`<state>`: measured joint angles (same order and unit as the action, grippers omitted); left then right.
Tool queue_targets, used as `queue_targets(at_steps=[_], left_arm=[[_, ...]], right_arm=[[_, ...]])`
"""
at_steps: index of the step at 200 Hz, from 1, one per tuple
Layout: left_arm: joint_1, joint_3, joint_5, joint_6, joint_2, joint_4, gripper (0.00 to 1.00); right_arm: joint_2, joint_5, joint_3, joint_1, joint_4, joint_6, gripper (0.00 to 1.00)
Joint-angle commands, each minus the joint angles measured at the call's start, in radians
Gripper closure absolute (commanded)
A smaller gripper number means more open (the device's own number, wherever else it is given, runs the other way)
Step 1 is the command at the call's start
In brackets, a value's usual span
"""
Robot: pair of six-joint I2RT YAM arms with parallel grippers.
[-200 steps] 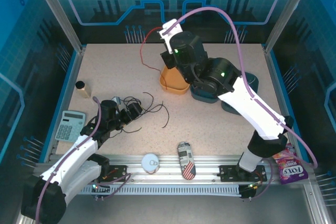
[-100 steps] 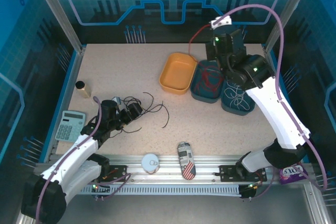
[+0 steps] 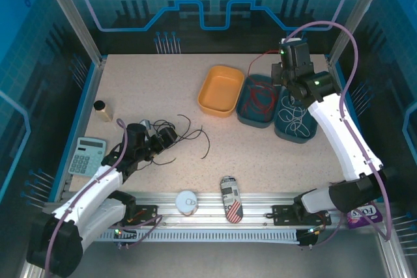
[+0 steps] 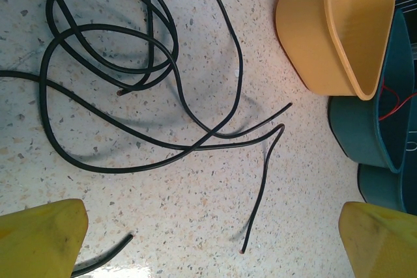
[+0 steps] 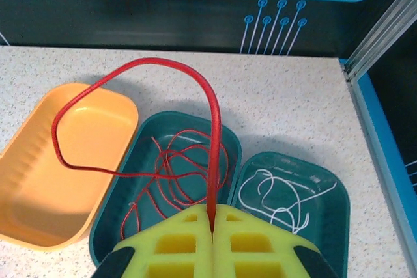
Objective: Untangle the cables
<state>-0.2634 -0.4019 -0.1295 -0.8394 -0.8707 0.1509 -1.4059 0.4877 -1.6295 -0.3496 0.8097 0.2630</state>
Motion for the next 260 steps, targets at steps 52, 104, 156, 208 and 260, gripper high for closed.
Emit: queue_targets(at_steps=[52, 104, 156, 208, 260], left_arm=[[0.010, -0.007, -0.026, -0.011, -0.004, -0.012, 0.01], [0.010, -0.001, -0.028, -0.011, -0.001, -0.013, 0.01], [0.010, 0.006, -0.028, -0.013, 0.020, -0.003, 0.01], [0.010, 0.011, -0.029, -0.021, 0.025, -0.005, 0.01], [0.010, 0.007, -0.030, -0.021, 0.021, -0.010, 0.01]], right_arm=[[0.053, -0.065, -0.027, -0.020, 0.069, 0.077, 1.00], [0.096, 0.007, -0.116, -0.084, 0.162, 0.062, 1.00], [0.098, -0.016, -0.106, -0.097, 0.206, 0.092, 1.00], [0.069, -0.156, -0.086, -0.097, 0.177, 0.118, 1.00], [-0.060, -0.178, -0.068, -0.045, 0.163, 0.117, 1.00]])
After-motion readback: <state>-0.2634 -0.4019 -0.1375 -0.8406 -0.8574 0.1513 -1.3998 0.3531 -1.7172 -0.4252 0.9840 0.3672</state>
